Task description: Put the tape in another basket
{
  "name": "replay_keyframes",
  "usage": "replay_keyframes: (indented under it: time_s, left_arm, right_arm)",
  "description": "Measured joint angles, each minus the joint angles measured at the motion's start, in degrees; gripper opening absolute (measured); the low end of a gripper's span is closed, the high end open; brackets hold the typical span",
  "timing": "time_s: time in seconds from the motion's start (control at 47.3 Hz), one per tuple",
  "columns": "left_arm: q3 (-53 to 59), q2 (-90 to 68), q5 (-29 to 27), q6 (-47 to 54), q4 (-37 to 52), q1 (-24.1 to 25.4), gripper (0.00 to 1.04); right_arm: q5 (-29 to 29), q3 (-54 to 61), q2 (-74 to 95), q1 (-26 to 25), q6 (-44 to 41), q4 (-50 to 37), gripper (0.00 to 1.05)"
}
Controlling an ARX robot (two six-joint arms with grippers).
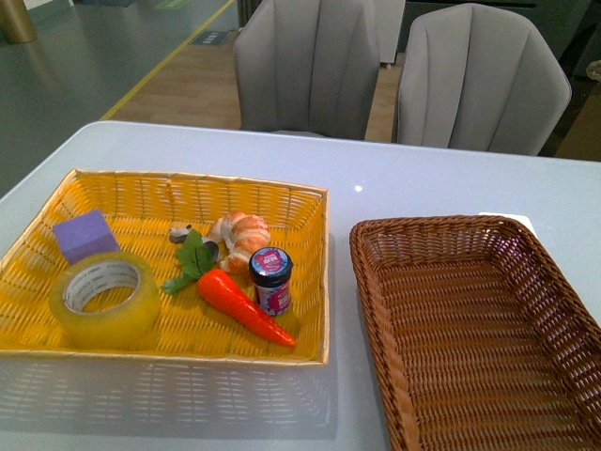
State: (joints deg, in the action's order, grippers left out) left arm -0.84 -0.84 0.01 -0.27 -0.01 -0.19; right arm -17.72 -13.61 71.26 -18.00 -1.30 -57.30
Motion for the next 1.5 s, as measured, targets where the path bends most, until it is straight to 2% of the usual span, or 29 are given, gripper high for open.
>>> replay_keyframes:
  time_s: [0.148,0.212,0.296,0.592,0.656,0.762,1.143,1.502]
  left_arm:
    - [0.0,0.0,-0.02,0.02,0.0,0.0,0.96]
    - [0.0,-0.02,-0.02,0.02,0.0,0.0,0.96]
    - [0.0,0.0,-0.02,0.02,0.0,0.0,0.96]
    - [0.0,-0.02,0.0,0.02,0.0,0.0,0.96]
    - [0.0,0.0,0.0,0.02,0.0,0.0,0.96]
    - [0.0,0.0,0.0,0.0,0.0,0.0,0.96]
    - [0.0,0.0,0.0,0.0,0.0,0.0,0.96]
    - [0.0,-0.02,-0.02,0.0,0.0,0.0,0.96]
  right_arm:
    - [3.28,3.82,-5.33,2.93,0.46,1.86,0.34]
    - [5.16,6.8,-6.71,5.14,0.5,-0.35,0.18]
    - [7.56,9.42,-10.6,7.1,0.42,2.16,0.02]
    - [12.24,12.24,-27.54,12.22,0.7,15.5,0.02]
    - [16.55,12.28,-30.4,15.02,0.74,17.99,0.02]
    - [17.07,12.28,-34.29,17.46,0.72,21.4,0.02]
    - [17.55,12.33,-48.63,17.77,0.72,34.77,0.02]
    - [17.57,12.33,-56.94,17.79,0.72,42.91,0.02]
